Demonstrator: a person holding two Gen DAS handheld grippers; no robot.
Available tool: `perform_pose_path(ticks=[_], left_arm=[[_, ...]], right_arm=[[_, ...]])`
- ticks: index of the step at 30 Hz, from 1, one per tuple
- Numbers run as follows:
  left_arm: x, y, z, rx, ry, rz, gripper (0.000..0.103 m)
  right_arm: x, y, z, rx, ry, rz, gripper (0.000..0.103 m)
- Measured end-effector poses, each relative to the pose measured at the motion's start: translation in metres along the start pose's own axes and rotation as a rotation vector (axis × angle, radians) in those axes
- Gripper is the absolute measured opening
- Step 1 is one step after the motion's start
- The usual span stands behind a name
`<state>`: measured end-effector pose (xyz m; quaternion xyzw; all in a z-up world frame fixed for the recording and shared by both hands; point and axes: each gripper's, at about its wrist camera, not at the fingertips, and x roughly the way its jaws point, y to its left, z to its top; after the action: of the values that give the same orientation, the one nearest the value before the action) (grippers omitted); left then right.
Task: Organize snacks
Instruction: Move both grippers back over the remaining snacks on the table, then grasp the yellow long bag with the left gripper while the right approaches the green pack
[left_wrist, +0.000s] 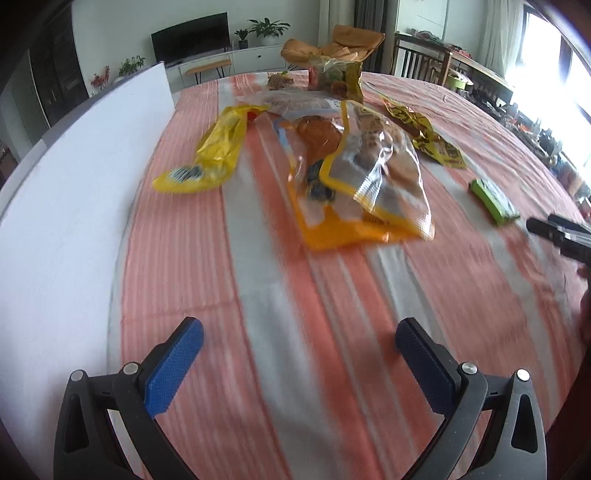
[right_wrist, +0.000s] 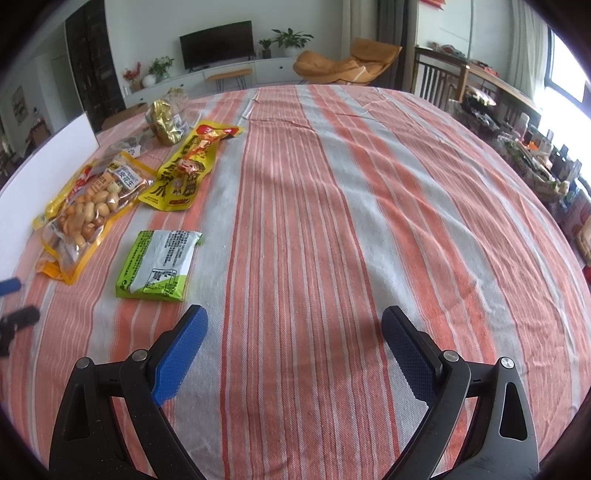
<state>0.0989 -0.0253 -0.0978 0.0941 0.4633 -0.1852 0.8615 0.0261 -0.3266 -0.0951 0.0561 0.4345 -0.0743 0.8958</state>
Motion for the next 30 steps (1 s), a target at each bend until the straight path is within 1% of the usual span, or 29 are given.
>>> perform_pose_path(ticks=[2, 6, 8, 10, 11, 15, 18, 20, 22, 24, 25, 28, 30], left_arm=[[-0.003, 0.003, -0.005, 0.005, -0.019, -0.006, 0.103], [-0.003, 0.003, -0.005, -0.001, -0.027, 0.003, 0.103], [-0.003, 0.003, -0.004, -0.003, -0.029, 0.004, 0.103], [-0.004, 0.003, -0.004, -0.004, -0.03, 0.004, 0.103], [-0.004, 0.003, -0.004, -0.003, -0.03, 0.003, 0.103], [-0.004, 0.003, -0.004, -0.004, -0.03, 0.003, 0.103], [-0.004, 0.003, -0.004, -0.004, -0.03, 0.003, 0.103], [-0.003, 0.003, -0.004, -0.004, -0.03, 0.004, 0.103], [-0.003, 0.003, -0.004, -0.004, -0.03, 0.004, 0.103], [-0.003, 0.003, -0.004, -0.004, -0.03, 0.004, 0.103], [-0.003, 0.003, -0.004, -0.004, -0.03, 0.004, 0.103], [-0.003, 0.003, -0.004, -0.004, -0.031, 0.004, 0.103], [-0.003, 0.003, -0.004, -0.004, -0.031, 0.005, 0.103]], right_arm=[[0.0, 0.0, 0.0, -0.006, 0.003, -0.006, 0.097], [-0.002, 0.0, -0.001, 0.001, -0.004, -0.007, 0.096], [-0.007, -0.002, -0.002, 0.062, -0.001, 0.09, 0.098], [-0.011, 0.007, 0.001, 0.086, 0.019, 0.198, 0.097], [-0.01, 0.015, 0.004, 0.073, 0.031, 0.214, 0.097], [0.0, 0.059, 0.022, -0.047, 0.052, 0.214, 0.096], [0.016, 0.081, 0.033, -0.1, 0.083, 0.171, 0.096], [0.029, 0.084, 0.035, -0.101, 0.119, 0.147, 0.097], [0.03, 0.086, 0.033, -0.126, 0.11, 0.119, 0.097], [0.031, 0.09, 0.029, -0.181, 0.11, 0.101, 0.097], [0.03, 0.09, 0.028, -0.203, 0.1, 0.103, 0.097], [0.031, 0.085, 0.025, -0.219, 0.076, 0.129, 0.101], [0.031, 0.082, 0.022, -0.224, 0.045, 0.138, 0.102]])
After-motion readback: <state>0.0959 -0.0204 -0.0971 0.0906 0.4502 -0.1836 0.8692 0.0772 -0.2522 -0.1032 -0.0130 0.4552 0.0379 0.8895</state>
